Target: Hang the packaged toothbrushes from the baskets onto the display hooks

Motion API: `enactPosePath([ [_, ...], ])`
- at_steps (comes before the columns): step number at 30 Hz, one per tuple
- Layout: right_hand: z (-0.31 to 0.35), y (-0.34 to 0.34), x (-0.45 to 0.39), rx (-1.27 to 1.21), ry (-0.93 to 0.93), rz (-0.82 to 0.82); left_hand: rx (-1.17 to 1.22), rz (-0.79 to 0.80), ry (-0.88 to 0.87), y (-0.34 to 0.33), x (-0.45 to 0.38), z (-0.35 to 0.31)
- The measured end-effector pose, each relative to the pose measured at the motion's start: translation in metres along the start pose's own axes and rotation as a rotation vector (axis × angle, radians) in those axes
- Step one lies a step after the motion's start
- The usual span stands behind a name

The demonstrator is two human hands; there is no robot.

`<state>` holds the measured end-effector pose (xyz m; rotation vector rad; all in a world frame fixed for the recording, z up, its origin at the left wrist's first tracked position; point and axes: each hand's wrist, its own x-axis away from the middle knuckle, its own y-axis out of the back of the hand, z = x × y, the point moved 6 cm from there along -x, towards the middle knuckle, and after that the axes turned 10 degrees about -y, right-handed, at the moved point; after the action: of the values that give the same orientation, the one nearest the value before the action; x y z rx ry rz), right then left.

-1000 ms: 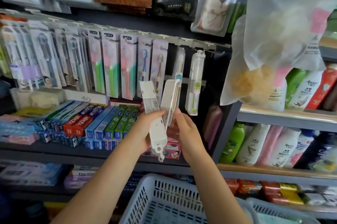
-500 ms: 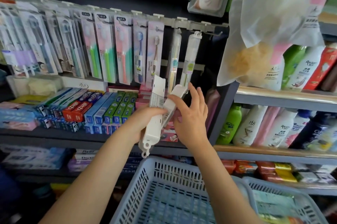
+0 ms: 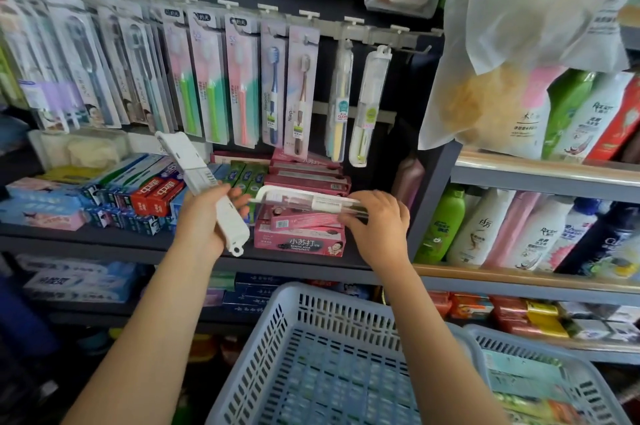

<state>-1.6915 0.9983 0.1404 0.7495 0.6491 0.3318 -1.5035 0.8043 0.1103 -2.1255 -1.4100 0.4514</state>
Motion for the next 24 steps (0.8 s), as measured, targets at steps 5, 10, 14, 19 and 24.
enactPosePath([
  [5, 0.004, -0.011, 0.008, -0.014, -0.062, 0.131, -0.164, -0.084, -0.108, -0.002, 0.002, 0.002],
  [10, 0.002, -0.008, 0.011, -0.386, -0.24, 0.271, -0.224, -0.05, -0.127, -0.014, 0.009, 0.0],
  [14, 0.018, -0.006, 0.021, -0.768, -0.293, 0.445, -0.136, 0.16, 0.044, -0.04, 0.023, 0.016],
  [19, 0.024, -0.002, 0.017, -1.021, -0.37, 0.409, -0.081, 0.252, 0.066, -0.06, 0.029, 0.023],
  [24, 0.025, 0.011, -0.008, -1.268, -0.458, 0.308, -0.081, 0.275, 0.093, -0.069, 0.026, 0.026],
])
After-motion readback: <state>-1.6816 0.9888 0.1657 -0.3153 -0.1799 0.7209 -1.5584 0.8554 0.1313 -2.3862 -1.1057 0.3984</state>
